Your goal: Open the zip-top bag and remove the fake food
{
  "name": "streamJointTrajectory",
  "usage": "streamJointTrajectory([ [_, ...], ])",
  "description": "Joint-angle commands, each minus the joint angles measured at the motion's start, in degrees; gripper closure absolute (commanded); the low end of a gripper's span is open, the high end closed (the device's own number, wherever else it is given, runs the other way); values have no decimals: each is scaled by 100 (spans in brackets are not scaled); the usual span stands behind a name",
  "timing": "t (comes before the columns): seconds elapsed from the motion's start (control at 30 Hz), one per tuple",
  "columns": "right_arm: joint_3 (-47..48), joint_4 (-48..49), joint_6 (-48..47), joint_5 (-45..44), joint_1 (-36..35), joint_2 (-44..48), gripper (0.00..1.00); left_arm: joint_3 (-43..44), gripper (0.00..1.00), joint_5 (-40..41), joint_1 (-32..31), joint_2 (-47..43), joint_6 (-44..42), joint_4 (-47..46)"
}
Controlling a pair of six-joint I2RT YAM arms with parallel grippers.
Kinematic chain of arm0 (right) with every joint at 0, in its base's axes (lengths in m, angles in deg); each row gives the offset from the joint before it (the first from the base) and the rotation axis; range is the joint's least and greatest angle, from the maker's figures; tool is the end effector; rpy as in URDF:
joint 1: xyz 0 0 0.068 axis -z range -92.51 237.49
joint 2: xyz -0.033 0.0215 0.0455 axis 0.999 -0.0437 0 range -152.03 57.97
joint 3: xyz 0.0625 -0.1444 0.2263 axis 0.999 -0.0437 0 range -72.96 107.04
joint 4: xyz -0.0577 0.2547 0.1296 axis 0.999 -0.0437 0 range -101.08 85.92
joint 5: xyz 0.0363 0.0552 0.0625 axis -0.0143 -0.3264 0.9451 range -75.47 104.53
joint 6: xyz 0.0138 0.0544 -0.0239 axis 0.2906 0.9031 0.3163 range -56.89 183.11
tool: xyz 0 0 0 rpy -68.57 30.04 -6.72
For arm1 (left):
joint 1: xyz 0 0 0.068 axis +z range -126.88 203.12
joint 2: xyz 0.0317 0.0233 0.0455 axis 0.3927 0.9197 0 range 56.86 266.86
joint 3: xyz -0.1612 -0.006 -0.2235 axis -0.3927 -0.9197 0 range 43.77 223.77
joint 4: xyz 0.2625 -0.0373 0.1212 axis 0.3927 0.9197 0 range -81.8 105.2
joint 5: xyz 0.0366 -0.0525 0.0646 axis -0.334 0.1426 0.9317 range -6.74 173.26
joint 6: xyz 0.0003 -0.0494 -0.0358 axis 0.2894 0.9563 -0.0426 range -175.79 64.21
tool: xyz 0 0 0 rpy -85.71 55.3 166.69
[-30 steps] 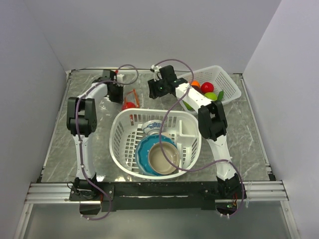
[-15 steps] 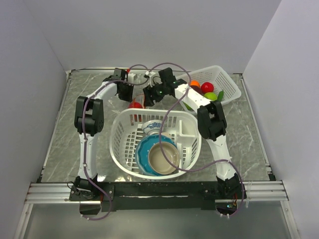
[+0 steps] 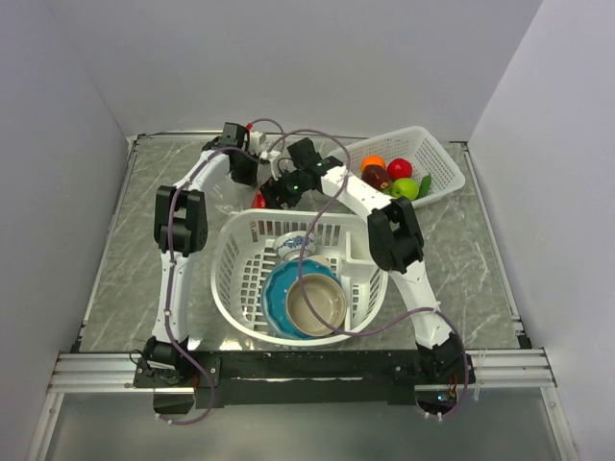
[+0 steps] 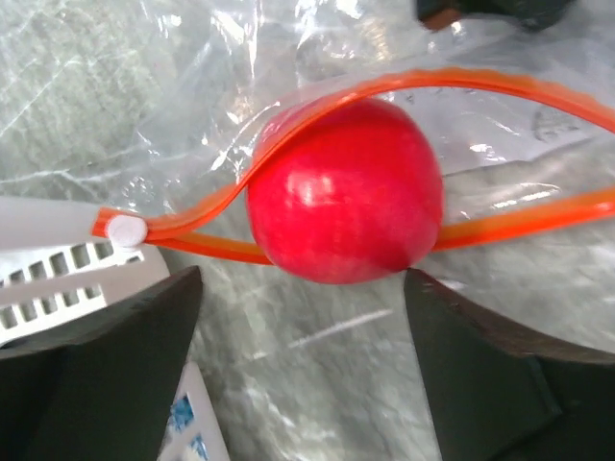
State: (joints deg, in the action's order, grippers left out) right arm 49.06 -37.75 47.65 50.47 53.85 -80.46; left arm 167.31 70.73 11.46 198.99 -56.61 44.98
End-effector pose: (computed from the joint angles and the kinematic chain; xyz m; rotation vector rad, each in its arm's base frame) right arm 0.4625 0.3401 0.1849 -1.2562 2.0686 0.9078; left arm 0.5656 -0.1270 0.1485 0.3624 2.5139 -0.3522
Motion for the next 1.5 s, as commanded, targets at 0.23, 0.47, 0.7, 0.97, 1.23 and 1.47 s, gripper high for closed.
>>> streamJointTrajectory([
  [0.23, 507, 387, 561, -1027, -239, -325, 0, -1078, 93, -222, -29, -282, -103, 198],
  [0.47, 665, 502, 737, -1581, -397, -421, 0, -1350, 95, -995, -117, -545, -32, 585],
  [0.7, 876, 300, 782, -1915, -485, -527, 0, -1474, 95, -1401, -187, -774, -67, 858],
  [0.97, 868, -43, 703, -2012, -485, -597, 13, -1632, 97, -1357, -65, -827, -208, 867],
  [1.23, 95, -35, 641, -2320, -450, -220, 27, -1482, 98, -980, 472, -677, -138, 796],
  [1.47, -73, 106, 772, -2329, -230, 228, 94, -1624, 99, -601, 734, -774, -68, 638],
])
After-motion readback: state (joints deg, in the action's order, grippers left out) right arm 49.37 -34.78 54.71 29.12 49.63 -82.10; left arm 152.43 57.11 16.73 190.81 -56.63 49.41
